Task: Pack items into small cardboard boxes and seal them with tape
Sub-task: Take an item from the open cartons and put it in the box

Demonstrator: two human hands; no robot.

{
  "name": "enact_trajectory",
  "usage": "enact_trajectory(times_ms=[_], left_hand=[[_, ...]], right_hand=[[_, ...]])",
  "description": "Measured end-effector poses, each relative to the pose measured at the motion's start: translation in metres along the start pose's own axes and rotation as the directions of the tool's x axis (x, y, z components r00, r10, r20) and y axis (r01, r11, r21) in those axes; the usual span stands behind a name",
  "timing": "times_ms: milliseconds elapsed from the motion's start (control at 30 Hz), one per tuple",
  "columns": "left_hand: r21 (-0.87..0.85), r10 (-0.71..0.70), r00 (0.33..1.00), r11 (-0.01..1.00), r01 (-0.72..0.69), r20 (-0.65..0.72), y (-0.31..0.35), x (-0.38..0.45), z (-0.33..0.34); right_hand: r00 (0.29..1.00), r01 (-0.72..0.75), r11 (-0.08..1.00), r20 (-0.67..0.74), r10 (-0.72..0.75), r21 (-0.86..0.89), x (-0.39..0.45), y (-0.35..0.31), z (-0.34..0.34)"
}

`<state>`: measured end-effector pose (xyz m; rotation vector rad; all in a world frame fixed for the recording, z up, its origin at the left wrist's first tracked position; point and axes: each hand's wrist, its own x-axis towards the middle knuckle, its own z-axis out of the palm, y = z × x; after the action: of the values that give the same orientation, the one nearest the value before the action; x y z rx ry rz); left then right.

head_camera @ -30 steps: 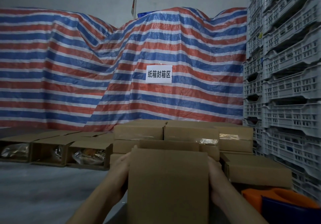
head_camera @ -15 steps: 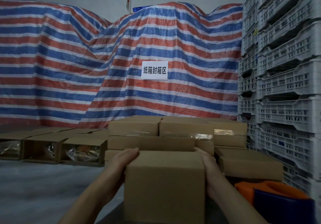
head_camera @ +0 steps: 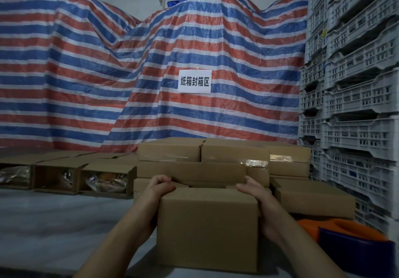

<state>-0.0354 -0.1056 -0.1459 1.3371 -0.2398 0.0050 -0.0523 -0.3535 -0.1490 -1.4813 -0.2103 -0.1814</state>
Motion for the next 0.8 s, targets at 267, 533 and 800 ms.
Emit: enact_trajectory(times_ms=[267,533,800], left_hand=[[-0.037,0.202,0.979,0.979,-0.202,-0.015,-0.0044,0.0048,-0.0022],[0.185,0.182,0.981,0.968,-0.168,-0.061,-0.0088,0.0035,-0.0042],[0.255,0.197,0.98,0.949,-0.186,-0.018,-0.0045,0.0068,-0.0053]], right_hand=[[0.996,0.072,0.997,0.058,-0.074,0.036,0.0039,0.0037,-0.0055],[0.985,0.13,0.991,0.109,-0.132,0.025,0.0037,0.0023,-0.0043],[0.993,0.11,0.992,0.037,-0.112,0.055,0.0057,0.0043,-0.0037]])
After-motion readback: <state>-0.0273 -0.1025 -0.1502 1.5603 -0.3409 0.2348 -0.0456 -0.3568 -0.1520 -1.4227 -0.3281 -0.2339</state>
